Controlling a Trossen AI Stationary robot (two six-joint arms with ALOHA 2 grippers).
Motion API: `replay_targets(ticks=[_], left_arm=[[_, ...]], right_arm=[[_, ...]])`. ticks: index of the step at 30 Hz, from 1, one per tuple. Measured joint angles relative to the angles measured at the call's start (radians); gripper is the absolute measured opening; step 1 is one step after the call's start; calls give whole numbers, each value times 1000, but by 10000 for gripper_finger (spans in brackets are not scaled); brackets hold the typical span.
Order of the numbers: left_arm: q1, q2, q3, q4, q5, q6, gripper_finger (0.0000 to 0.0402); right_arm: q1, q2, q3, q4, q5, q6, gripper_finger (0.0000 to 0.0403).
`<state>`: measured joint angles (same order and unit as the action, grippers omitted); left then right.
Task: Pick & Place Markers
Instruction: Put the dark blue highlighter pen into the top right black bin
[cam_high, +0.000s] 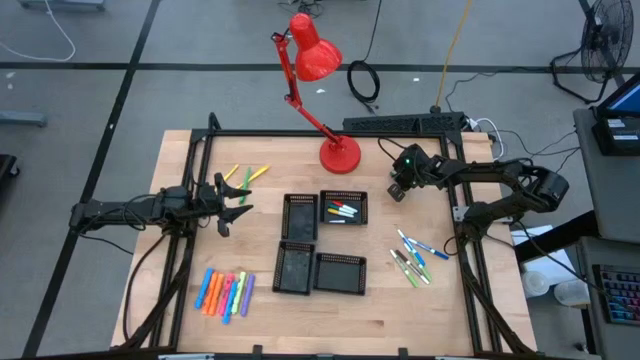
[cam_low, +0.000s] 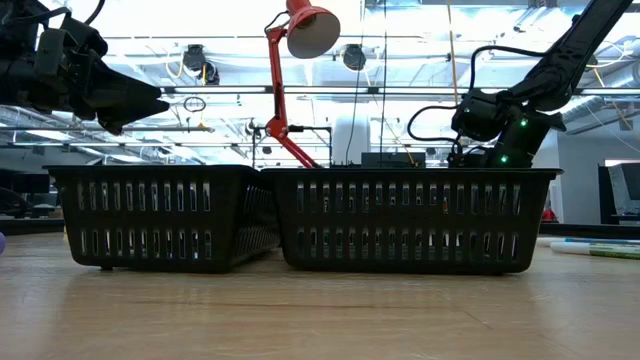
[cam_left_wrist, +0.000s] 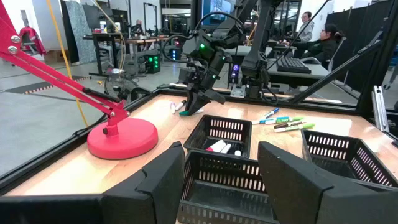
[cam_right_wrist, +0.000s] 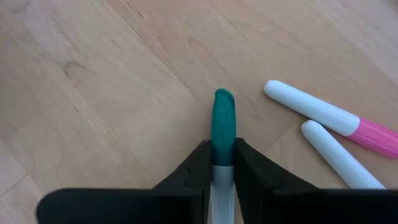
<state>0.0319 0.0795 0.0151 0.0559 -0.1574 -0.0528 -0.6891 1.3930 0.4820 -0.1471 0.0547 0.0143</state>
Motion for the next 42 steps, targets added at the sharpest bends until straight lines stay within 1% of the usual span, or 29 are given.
replay_targets(ticks=[7, 13, 19, 25, 29, 35, 42], left_arm=[[0, 0, 0, 0, 0, 0, 209], [0, 0, 0, 0, 0, 0, 209], [0, 0, 0, 0, 0, 0, 209], [0, 0, 0, 0, 0, 0, 209], [0, 0, 0, 0, 0, 0, 209], [0, 0, 0, 0, 0, 0, 209], [0, 0, 0, 0, 0, 0, 209]], right_arm=[[0, 0, 0, 0, -2, 0, 32], [0, 0, 0, 4, -2, 0, 41], [0, 0, 0, 6, -3, 0, 34], [0, 0, 0, 12, -3, -1, 38], [6, 0, 0, 43, -6, -8, 35], [44, 0, 0, 113, 9, -30, 38], [85, 2, -2, 175, -3, -31, 33]])
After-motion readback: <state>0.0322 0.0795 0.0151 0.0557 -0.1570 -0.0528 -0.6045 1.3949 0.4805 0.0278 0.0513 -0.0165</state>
